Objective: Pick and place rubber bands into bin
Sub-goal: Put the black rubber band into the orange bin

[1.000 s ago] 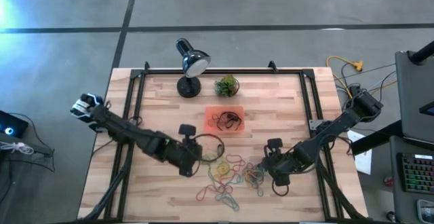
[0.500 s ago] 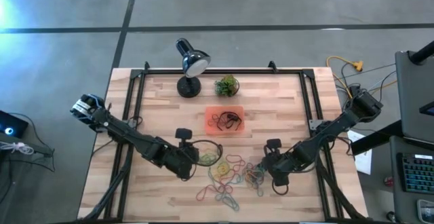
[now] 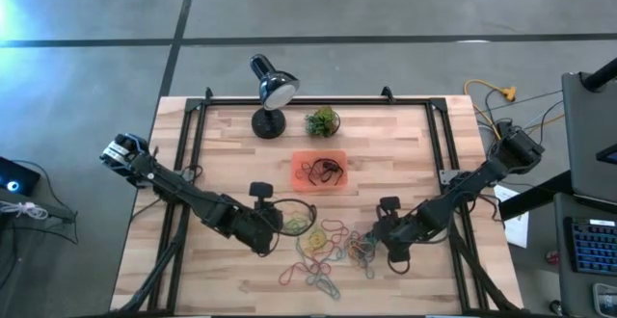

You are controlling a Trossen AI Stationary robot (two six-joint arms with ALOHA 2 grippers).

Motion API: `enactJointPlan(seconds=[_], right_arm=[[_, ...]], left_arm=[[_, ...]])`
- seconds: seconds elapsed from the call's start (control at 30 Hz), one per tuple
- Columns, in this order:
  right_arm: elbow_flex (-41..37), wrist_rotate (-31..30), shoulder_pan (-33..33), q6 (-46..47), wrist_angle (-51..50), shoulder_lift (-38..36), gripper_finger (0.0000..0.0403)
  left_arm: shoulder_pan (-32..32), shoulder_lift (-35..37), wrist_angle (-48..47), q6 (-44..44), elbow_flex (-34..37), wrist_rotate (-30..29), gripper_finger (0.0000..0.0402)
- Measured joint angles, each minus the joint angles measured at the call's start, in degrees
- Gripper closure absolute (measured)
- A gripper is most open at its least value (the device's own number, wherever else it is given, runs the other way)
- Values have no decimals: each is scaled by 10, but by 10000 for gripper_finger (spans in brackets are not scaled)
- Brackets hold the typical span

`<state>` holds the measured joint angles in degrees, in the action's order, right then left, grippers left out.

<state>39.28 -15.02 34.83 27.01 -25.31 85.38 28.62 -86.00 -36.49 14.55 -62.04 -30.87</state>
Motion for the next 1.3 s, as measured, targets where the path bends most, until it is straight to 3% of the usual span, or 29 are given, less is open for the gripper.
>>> enactJointPlan(seconds=[0.33, 0.63, 0.87, 1.13, 1.3], right_arm=[[-18, 0, 0, 20, 6, 0, 348], [-9, -22, 0, 11, -5, 0, 393], [40, -68, 1, 11, -95, -1, 394], [138, -162, 1, -5, -230, -2, 394], [188, -282, -5, -83, -234, -2, 394]], left_arm=[[0, 0, 2, 1, 0, 0, 317], [0, 0, 3, 1, 0, -1, 317], [0, 0, 2, 1, 1, -1, 317], [0, 0, 2, 1, 2, -1, 317], [0, 0, 3, 1, 2, -12, 317]])
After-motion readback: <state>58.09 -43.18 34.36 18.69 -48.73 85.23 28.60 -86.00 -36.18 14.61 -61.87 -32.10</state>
